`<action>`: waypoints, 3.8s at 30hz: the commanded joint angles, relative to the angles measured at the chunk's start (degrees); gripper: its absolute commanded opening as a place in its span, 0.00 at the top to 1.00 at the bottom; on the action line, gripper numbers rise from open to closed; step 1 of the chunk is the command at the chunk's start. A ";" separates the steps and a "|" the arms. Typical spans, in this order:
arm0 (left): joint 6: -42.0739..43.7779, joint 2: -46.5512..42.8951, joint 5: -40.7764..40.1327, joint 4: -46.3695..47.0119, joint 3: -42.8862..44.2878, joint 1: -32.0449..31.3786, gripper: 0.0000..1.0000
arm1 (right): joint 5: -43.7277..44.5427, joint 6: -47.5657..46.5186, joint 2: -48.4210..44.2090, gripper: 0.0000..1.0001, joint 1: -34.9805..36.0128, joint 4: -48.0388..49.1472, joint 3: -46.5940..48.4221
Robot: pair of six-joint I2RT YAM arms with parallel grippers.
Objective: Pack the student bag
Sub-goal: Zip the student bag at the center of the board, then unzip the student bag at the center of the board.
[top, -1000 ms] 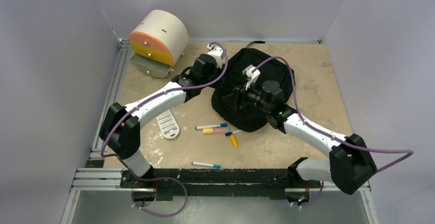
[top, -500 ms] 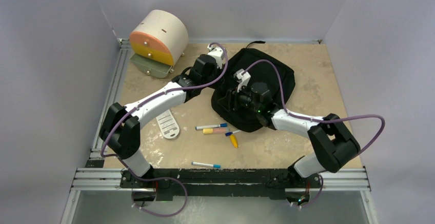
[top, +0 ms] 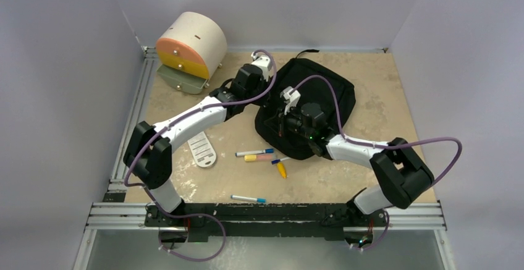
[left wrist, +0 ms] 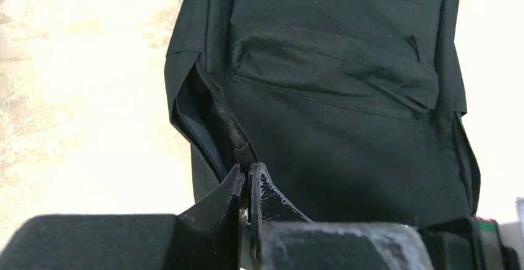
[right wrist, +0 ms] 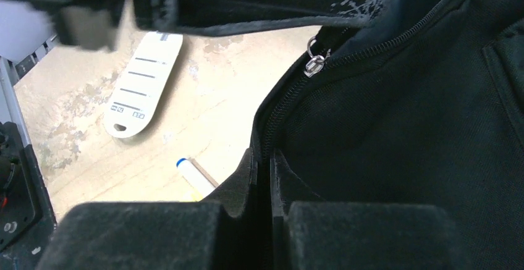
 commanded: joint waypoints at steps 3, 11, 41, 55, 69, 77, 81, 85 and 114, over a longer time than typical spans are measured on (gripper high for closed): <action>1.25 2.40 -2.86 4.02 6.83 2.23 1.00 | -4.51 -5.45 -6.41 1.00 0.49 -3.44 -1.83; 3.48 8.91 -4.96 5.22 12.58 4.43 1.00 | -11.42 -13.21 -12.79 1.00 0.47 -9.59 -2.40; 12.31 29.21 1.04 9.45 32.46 7.22 1.00 | -21.41 -22.35 -22.11 1.00 0.47 -14.21 -3.00; 10.30 32.15 -4.64 5.12 31.66 10.41 1.00 | -16.81 -21.55 -24.10 1.00 0.47 -12.98 -3.71; 8.95 33.33 5.58 3.49 34.79 11.90 1.00 | -13.69 -18.89 -22.62 1.00 0.47 -11.51 -3.84; 1.70 19.43 11.09 2.66 33.05 14.19 0.39 | -2.64 0.73 -13.68 1.00 0.45 -1.81 0.74; -1.07 11.52 9.09 1.27 28.41 17.23 0.34 | 1.71 5.05 -5.26 1.00 0.38 -2.86 9.74; -2.36 2.36 4.66 2.40 17.27 19.57 0.31 | 7.04 8.83 3.54 1.00 0.34 -2.51 17.39; -2.06 -9.31 2.80 11.32 -12.37 -1.68 0.34 | 23.02 31.21 -5.54 0.43 -24.13 -38.03 17.98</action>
